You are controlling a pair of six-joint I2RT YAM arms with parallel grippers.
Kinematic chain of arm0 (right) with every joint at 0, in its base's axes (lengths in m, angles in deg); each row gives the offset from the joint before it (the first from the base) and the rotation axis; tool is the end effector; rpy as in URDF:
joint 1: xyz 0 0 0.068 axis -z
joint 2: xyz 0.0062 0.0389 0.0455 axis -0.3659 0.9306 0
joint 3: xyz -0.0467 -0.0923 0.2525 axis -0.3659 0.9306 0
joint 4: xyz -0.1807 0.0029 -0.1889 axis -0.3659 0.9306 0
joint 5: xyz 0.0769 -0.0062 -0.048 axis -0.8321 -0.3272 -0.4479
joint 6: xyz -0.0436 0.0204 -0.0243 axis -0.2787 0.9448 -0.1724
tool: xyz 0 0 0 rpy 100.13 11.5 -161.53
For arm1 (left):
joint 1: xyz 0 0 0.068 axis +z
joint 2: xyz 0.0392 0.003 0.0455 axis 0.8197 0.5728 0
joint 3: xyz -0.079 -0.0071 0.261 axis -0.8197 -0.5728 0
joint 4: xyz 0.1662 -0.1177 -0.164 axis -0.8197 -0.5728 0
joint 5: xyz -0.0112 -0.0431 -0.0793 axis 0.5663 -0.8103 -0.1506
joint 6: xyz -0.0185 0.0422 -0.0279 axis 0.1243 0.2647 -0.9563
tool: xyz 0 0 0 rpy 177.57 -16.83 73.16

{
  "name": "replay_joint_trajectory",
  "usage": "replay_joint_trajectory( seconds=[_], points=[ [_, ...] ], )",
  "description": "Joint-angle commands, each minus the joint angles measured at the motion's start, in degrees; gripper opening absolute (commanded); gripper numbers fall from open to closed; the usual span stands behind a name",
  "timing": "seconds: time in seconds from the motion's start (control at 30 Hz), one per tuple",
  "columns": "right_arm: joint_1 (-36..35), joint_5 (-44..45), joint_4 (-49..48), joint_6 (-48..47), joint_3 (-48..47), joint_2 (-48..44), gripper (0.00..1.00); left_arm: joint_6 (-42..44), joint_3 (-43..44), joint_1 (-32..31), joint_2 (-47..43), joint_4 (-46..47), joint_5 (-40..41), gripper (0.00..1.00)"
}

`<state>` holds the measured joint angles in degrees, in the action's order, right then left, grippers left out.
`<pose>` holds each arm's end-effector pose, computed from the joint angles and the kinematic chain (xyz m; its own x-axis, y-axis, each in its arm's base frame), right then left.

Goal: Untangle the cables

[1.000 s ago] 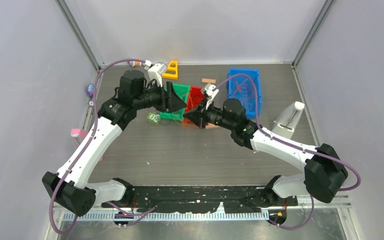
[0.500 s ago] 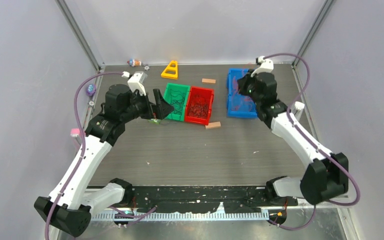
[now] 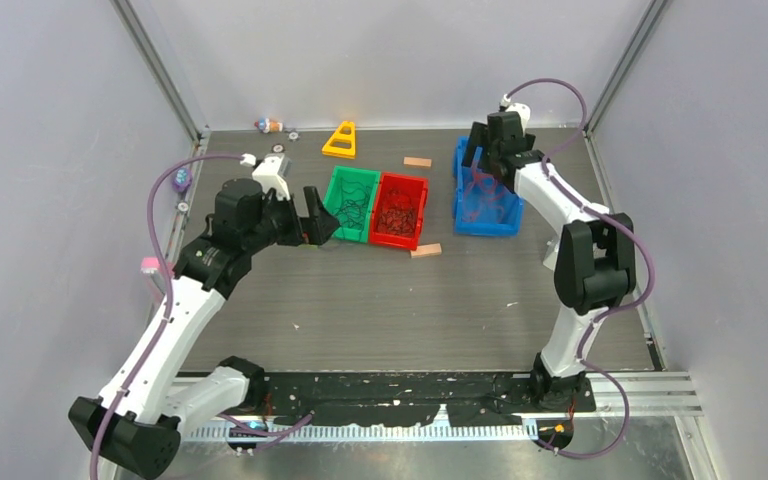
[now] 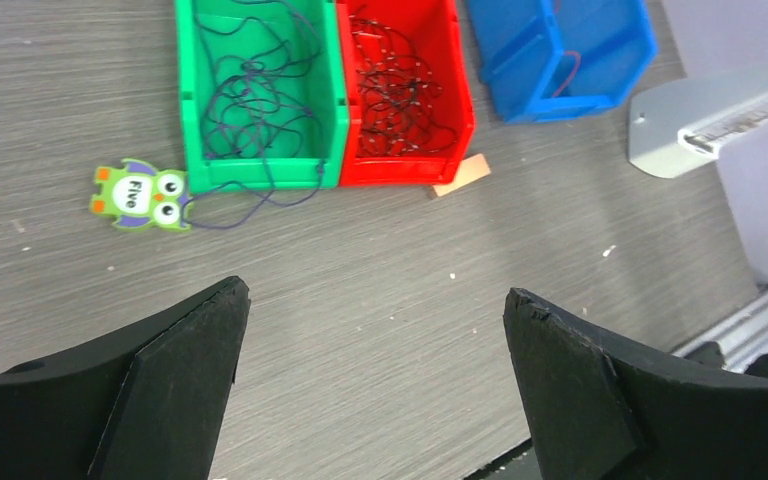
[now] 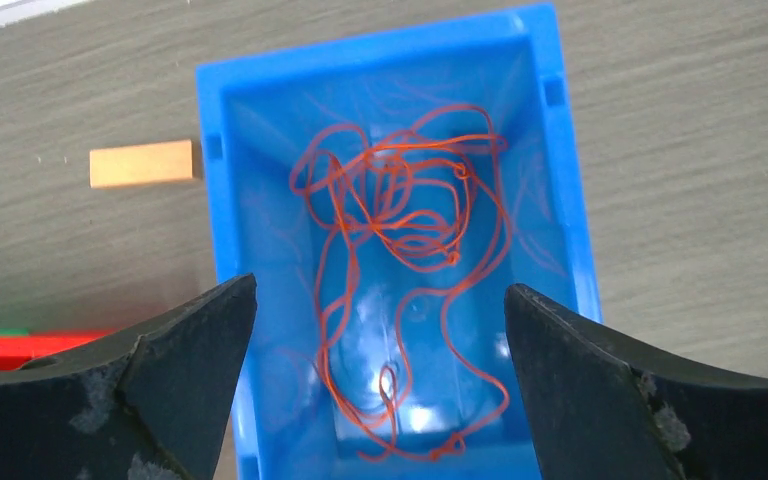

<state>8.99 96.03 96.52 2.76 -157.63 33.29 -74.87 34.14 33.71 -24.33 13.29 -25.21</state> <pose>0.4242 0.0831 0.2727 -0.5311 0.1870 -0.8264 0.2031 0.9750 0.0901 0.1967 -0.0839 0.3634 -0.5914 -0.1956 -0.7823 0.2956 0.8500 -0.4360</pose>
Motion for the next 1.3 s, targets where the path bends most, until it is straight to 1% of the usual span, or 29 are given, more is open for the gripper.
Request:
replay_joint_trajectory(
  seconds=[0.0, 0.1, 0.13, 0.23, 0.27, 0.3, 0.33, 0.4, 0.43, 0.47, 0.5, 0.57, 0.63, 0.67, 0.7, 0.77, 0.87, 0.9, 0.97, 1.0, 1.03, 1.07, 1.1, 1.17, 1.2, 1.23, 1.27],
  points=[
    [0.1, 1.0, -0.1, -1.2, 3.2, -10.7, 0.98, 1.4, -2.1, 0.2, -3.2, 0.7, 6.1, 0.99],
    [0.2, -2.9, -1.9, -1.8, 8.2, -17.2, 0.97, 1.6, -5.6, 0.2, -5.4, 4.7, 5.8, 0.99],
    [0.3, -6.3, -4.0, -2.0, 11.5, -20.1, 0.98, 1.7, -7.3, 0.2, -6.3, 6.4, 5.9, 0.99],
    [0.4, -12.1, -11.6, -1.8, 19.6, -26.4, 0.97, 1.7, -12.0, 0.2, -9.4, 11.4, 6.3, 0.99],
    [0.4, -13.1, -12.9, -2.1, 23.7, -29.5, 0.97, 2.0, -13.6, 0.2, -10.4, 13.1, 6.5, 0.99],
    [0.4, -13.4, -16.1, -2.4, 25.5, -31.0, 0.97, 2.5, -15.4, 0.2, -11.2, 14.4, 6.8, 0.99],
    [0.4, -12.8, -17.2, -3.1, 29.1, -33.7, 0.97, 3.1, -16.7, 0.2, -12.2, 15.4, 7.6, 0.99],
    [0.4, -10.3, -19.5, -3.9, 34.1, -37.8, 0.97, 4.6, -19.7, 0.2, -14.2, 17.1, 11.6, 0.99],
    [0.4, -10.0, -21.6, -5.8, 36.0, -39.2, 0.97, 5.7, -21.6, 0.2, -15.6, 18.5, 13.5, 0.99],
    [0.4, -11.0, -23.2, -7.3, 40.1, -42.1, 0.97, 6.7, -23.6, 0.2, -16.9, 20.6, 15.1, 0.99],
    [0.4, -11.9, -26.9, -9.4, 42.7, -43.7, 0.96, 7.6, -25.3, 0.1, -18.3, 21.9, 16.7, 0.99],
    [0.4, -11.9, -32.6, -10.9, 52.8, -50.6, 0.95, 7.8, -29.0, 0.2, -20.9, 24.8, 20.0, 0.99],
    [0.4, -10.9, -35.8, -12.4, 58.9, -54.9, 0.95, 7.4, -32.8, 0.1, -22.8, 28.3, 22.9, 0.99],
    [0.4, -9.9, -36.1, -12.7, 60.3, -56.0, 0.95, 7.3, -34.7, 0.1, -23.6, 30.1, 23.9, 0.99],
    [0.4, -7.2, -35.9, -13.0, 62.3, -57.4, 0.95, 7.4, -36.7, 0.2, -24.0, 32.5, 25.0, 0.99],
    [0.4, -3.7, -36.5, -14.5, 65.1, -58.1, 0.95, 8.5, -40.1, 0.2, -24.1, 36.5, 27.6, 0.99],
    [0.4, -0.7, -43.5, -16.1, 68.8, -56.7, 0.95, 12.9, -43.8, 0.1, -22.5, 41.4, 33.7, 0.99],
    [0.4, 0.7, -44.7, -17.3, 69.4, -54.9, 0.95, 14.3, -44.5, 0.2, -21.6, 42.9, 35.6, 0.99],
    [0.4, 3.8, -50.8, -18.4, 71.2, -50.8, 0.95, 16.7, -46.6, 0.4, -19.1, 47.3, 37.9, 0.99],
    [0.5, 5.1, -56.7, -18.3, 72.0, -49.1, 0.95, 16.7, -46.3, 0.7, -18.1, 48.5, 38.7, 0.99],
    [0.5, 6.9, -60.3, -18.2, 73.7, -45.4, 0.95, 17.6, -45.5, 0.9, -17.1, 47.7, 38.5, 0.99],
    [0.9, 7.4, -64.8, -18.2, 74.2, -43.3, 0.95, 18.7, -45.7, 1.2, -15.9, 50.2, 39.1, 0.97],
    [1.0, 8.3, -62.6, -17.5, 72.1, -41.2, 0.95, 19.1, -45.5, 1.3, -14.7, 51.8, 40.0, 0.97],
    [1.8, 7.1, -62.2, -17.8, 70.2, -38.7, 0.95, 20.5, -45.3, 1.6, -12.3, 55.5, 41.3, 0.95],
    [2.3, 6.0, -60.3, -17.8, 69.5, -38.4, 0.95, 21.3, -45.3, 1.7, -11.1, 57.5, 42.1, 0.94],
    [2.5, 5.4, -60.9, -18.5, 69.3, -37.8, 0.95, 22.3, -45.7, 1.7, -10.0, 60.0, 42.7, 0.94],
    [2.7, 4.5, -60.0, -18.9, 69.1, -37.8, 0.95, 24.1, -46.9, 1.9, -8.3, 64.7, 43.1, 0.93]
  ],
)
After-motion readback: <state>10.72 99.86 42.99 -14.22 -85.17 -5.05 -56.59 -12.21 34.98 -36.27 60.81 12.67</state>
